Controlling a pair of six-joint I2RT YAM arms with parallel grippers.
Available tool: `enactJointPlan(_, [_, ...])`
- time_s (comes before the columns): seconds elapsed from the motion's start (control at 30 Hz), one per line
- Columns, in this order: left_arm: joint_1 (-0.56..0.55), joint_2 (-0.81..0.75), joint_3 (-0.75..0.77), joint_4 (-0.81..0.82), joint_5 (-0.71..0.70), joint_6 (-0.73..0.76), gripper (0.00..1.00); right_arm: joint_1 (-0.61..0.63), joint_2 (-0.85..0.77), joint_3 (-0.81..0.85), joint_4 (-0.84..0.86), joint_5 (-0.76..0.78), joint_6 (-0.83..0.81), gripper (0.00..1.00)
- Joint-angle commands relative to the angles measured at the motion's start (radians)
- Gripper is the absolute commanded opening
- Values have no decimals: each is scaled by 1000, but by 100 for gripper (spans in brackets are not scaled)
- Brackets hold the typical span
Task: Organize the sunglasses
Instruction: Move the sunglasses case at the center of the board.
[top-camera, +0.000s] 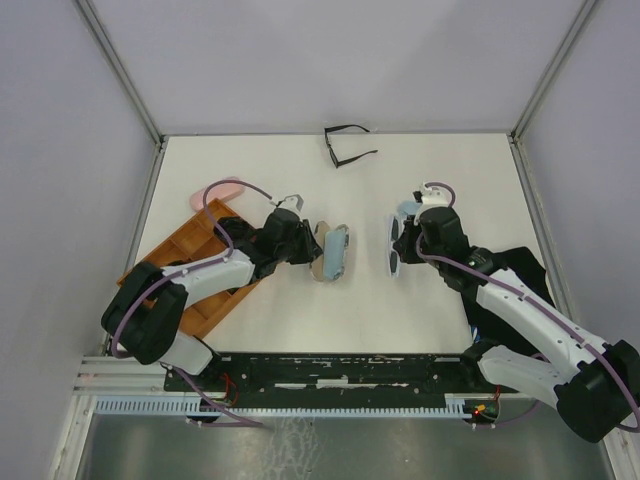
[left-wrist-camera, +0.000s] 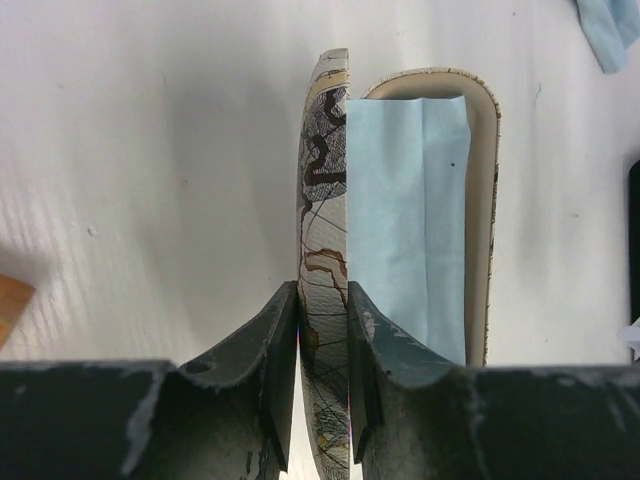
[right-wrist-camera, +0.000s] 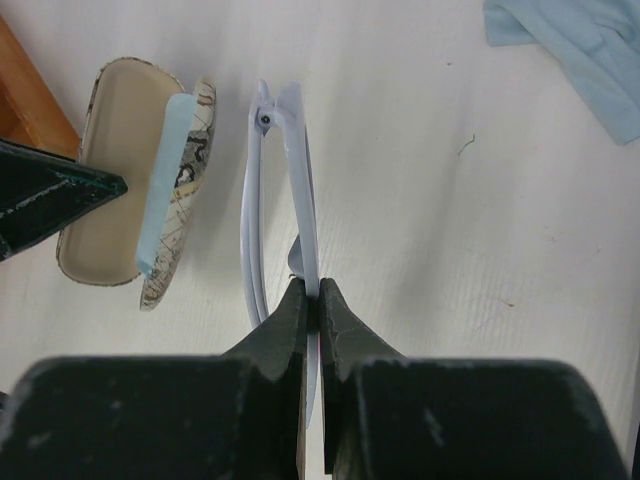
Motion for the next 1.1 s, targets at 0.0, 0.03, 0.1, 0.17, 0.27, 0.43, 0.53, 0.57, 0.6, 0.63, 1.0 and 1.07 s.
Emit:
enactJointPlan(0.0, [-69, -45, -4, -21, -118, 26, 30, 1, -21, -14, 47, -27, 20, 0])
enactJointPlan(0.03, [-80, -46, -8, -26, -143, 23, 30, 0, -23, -17, 46, -30, 22, 0])
enactJointPlan(0.1, [-100, -42, -13, -32, -173, 14, 30, 1, -30, -21, 42, -30, 24, 0])
enactJointPlan(0.17, [-117, -33, -15, -34, -193, 9, 30, 1, -37, -24, 37, -26, 24, 0])
enactJointPlan(0.27, [-140, -18, -9, -41, -217, 4, 29, 0, -42, -25, 30, -23, 22, 0])
enactJointPlan(0.43, [-181, 1, 6, -51, -250, -3, 31, 1, -44, -29, 25, -29, 26, 0])
enactJointPlan(0.53, [-194, 7, 11, -50, -251, -10, 34, 1, -48, -36, 27, -36, 31, 0])
enactJointPlan(0.57, [-197, 9, 9, -45, -249, -11, 35, 0, -49, -37, 26, -37, 33, 0])
enactJointPlan(0.6, [-198, 10, 6, -36, -241, -14, 37, 1, -50, -40, 26, -39, 35, 0])
enactJointPlan(0.63, [-198, 12, 3, -27, -232, -15, 38, 2, -52, -43, 29, -42, 38, 0])
enactJointPlan(1.0, [-201, -18, 11, -8, -185, -9, 46, 1, -58, -65, 61, -90, 89, 0])
enactJointPlan(1.07, [-201, -23, 15, -8, -174, -8, 47, 0, -52, -70, 78, -110, 107, 0])
